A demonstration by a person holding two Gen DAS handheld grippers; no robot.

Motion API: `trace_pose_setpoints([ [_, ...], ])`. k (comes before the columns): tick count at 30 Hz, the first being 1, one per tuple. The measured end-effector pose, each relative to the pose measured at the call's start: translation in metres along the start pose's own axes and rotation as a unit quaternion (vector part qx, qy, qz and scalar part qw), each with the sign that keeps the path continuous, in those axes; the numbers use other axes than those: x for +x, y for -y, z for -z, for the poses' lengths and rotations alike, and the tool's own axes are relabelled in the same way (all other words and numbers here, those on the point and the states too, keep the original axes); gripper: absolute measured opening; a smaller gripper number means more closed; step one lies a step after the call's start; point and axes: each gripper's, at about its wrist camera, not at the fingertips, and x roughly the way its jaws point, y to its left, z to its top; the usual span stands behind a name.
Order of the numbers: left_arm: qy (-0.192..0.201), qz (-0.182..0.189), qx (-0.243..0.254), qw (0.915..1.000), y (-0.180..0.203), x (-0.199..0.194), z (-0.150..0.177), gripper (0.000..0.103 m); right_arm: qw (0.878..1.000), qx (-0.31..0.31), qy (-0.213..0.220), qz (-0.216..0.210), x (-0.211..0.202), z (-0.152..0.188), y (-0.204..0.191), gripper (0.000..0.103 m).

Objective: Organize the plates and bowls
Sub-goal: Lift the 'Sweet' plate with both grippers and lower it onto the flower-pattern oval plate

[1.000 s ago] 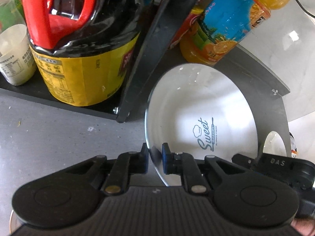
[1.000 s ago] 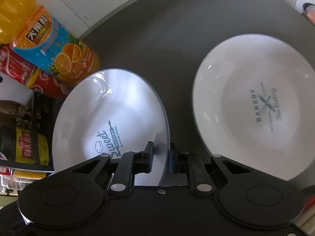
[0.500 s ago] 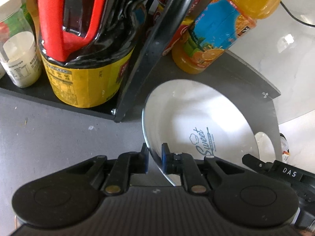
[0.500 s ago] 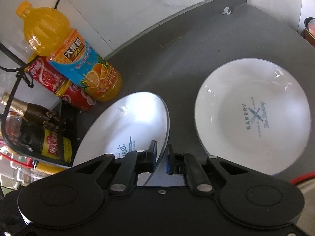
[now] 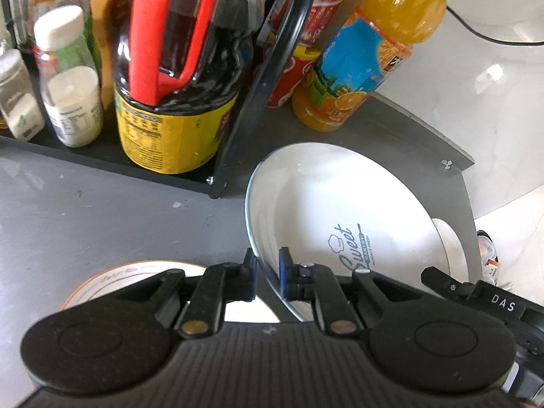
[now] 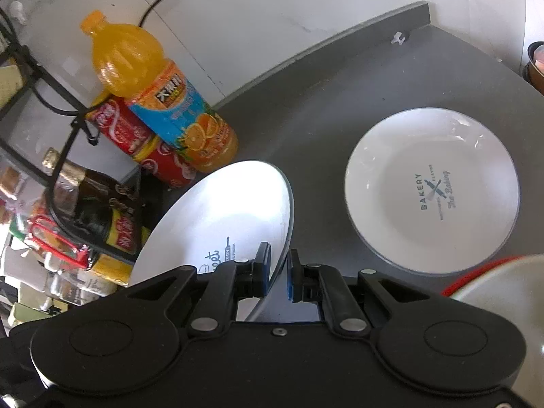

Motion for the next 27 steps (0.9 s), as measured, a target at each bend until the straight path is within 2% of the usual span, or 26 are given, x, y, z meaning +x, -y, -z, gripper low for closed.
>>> trace_pose_setpoints([
  [14,0.031,-0.012,-0.02,0.9992,-0.015,-0.048,0.039,0.011,0.998,-0.048,0.006,-0.027,-0.035,0.033,-0.011,0.009],
  [27,0.06,-0.027,-0.054,0.9964,-0.048,-0.093,0.088,0.011,0.995,-0.086,-0.011,-0.057,-0.054,0.072,-0.03,0.009],
])
